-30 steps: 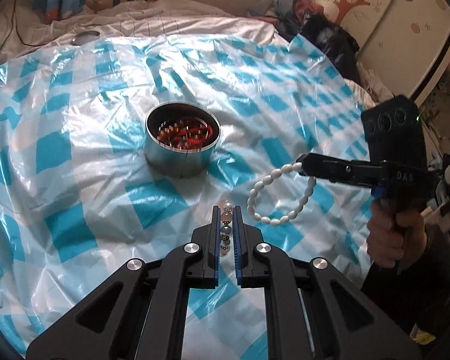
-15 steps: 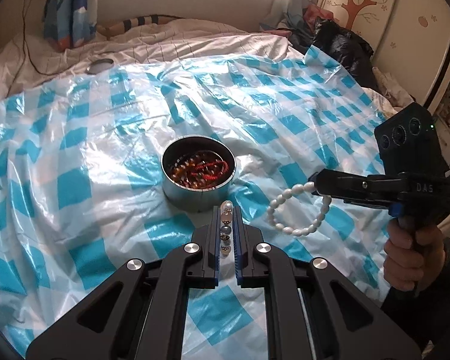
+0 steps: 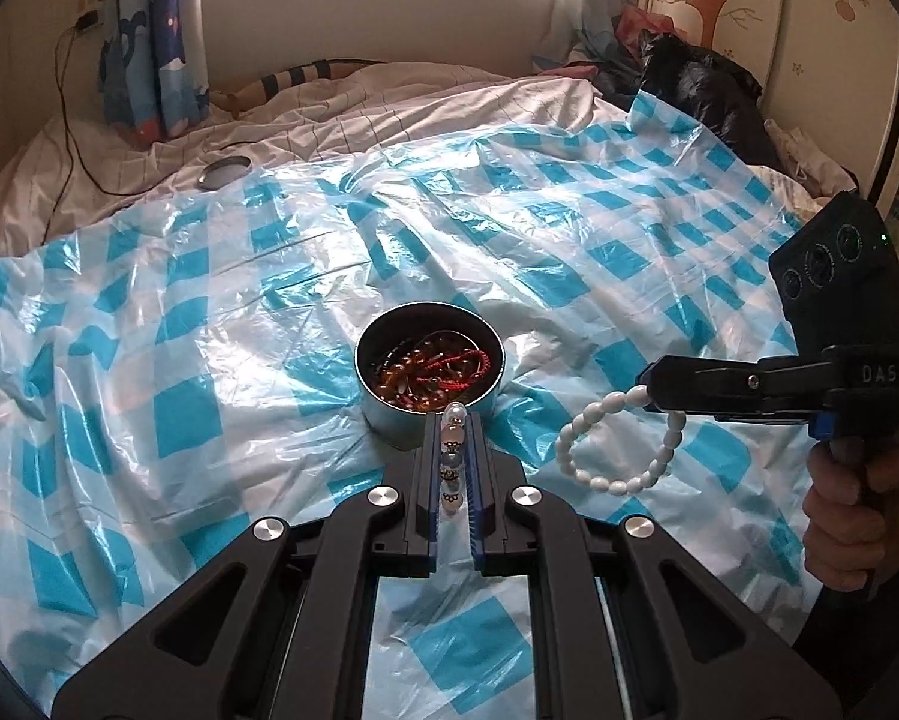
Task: Organize jewelry
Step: 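Lift both bracelets and carry them toward the silver tin, then drop the pearl bracelet into the tin while the left tool releases the peach one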
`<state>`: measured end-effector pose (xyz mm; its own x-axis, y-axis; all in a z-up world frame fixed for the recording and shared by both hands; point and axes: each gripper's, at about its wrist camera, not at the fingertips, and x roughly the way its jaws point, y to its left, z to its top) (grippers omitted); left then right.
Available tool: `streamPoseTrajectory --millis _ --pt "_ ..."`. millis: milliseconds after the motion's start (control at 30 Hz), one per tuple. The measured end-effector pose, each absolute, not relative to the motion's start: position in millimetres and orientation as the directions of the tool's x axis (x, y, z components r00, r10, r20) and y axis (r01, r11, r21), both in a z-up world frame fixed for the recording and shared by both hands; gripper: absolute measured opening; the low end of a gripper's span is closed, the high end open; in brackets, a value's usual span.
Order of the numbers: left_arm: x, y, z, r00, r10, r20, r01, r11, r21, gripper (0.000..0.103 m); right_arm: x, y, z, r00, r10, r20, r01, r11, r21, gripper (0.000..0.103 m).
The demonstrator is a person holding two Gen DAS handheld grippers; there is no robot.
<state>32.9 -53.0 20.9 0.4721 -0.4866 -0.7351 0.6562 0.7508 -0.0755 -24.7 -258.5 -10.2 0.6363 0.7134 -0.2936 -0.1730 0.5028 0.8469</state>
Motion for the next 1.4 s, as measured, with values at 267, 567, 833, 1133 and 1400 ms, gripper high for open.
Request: streamPoseTrajectory --millis 267,567,833,1133,1400 --pt "34 -55 21 0.482 -0.479 -0.734 0.656 0.753 -0.06 0.007 -24 -259 -12 0.634 0.717 -0.29 -0.171 0.496 0.851 0.008" --pt "41 -51 18 0.441 -0.505 -0.742 0.652 0.748 -0.121 0.007 -23 -259 -16 0.636 0.715 -0.291 -0.161 0.491 0.856 0.008" --pt "47 -45 14 0.433 -0.511 -0.743 0.639 0.755 -0.147 0.007 -23 -262 -18 0.644 0.713 -0.278 -0.158 0.479 0.864 0.008" --pt "47 -48 16 0.428 -0.539 -0.726 0.648 0.743 -0.169 0.007 -19 -270 -17 0.663 0.717 -0.217 -0.162 0.42 0.893 0.008" --pt "49 -59 20 0.423 -0.552 -0.719 0.652 0.736 -0.182 0.007 -10 -277 -14 0.685 0.714 -0.147 -0.171 0.354 0.919 0.008"
